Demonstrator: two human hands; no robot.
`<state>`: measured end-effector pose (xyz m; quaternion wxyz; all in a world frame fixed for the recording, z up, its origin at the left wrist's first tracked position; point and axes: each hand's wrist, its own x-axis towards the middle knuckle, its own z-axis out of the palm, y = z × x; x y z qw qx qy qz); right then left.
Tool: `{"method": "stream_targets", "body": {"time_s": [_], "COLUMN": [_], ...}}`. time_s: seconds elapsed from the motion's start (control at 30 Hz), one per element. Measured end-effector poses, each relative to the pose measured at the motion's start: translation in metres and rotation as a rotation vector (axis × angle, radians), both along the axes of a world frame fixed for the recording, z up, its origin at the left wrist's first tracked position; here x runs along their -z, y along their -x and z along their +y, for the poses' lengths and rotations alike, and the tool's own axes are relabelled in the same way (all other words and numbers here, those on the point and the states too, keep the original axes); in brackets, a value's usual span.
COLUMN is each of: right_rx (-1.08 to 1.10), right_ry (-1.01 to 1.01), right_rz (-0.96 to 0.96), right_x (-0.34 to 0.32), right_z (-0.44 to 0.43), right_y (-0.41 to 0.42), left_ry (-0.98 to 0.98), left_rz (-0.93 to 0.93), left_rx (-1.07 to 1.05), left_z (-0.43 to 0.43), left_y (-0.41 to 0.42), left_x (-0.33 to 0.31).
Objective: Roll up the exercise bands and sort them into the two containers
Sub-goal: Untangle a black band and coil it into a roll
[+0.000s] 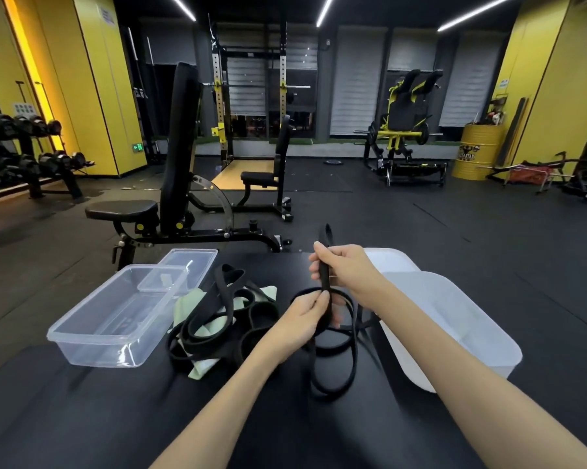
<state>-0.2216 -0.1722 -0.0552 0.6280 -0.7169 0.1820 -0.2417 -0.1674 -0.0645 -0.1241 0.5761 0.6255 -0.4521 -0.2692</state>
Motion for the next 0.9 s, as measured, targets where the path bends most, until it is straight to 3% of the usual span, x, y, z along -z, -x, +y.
{"method": "stream_targets", "body": {"time_s": [0.13, 0.23, 0.37, 0.57, 0.77, 0.9], "right_rx": [-0.005, -0.059, -0.196, -0.123, -0.209, -0.161], "right_ry": [-0.142, -0.225, -0.215, -0.225, -0.227, -0.222], "right_rz": [0.010, -0.026, -0.013, -0.024, 0.081, 0.103], "right_x": [0.010, 0.009, 0.008, -0.006, -0.003, -0.010], "right_z": [-0.005, -0.014, -0.028, -0.057, -0.066, -0.081], "right_y": [-0.008, -0.015, -0.023, -0.041, -0.061, -0.071], "left_ry": [0.049, 0.076, 0.132, 0.083, 0.115, 0.048], "left_rz": [-0.057, 0.086, 0.224, 0.221, 0.320, 0.319], "left_rx": [-0.012, -0.036, -0.097, 0.005, -0.135, -0.053], "left_z": [-0.008, -0.017, -0.031, -0.042, -0.074, -0.085], "left_y": [-0.001, -0.003, -0.017, -0.037, -0.058, -0.067], "left_x": [0.004, 0.003, -0.002, 0.001, -0.024, -0.024]}}
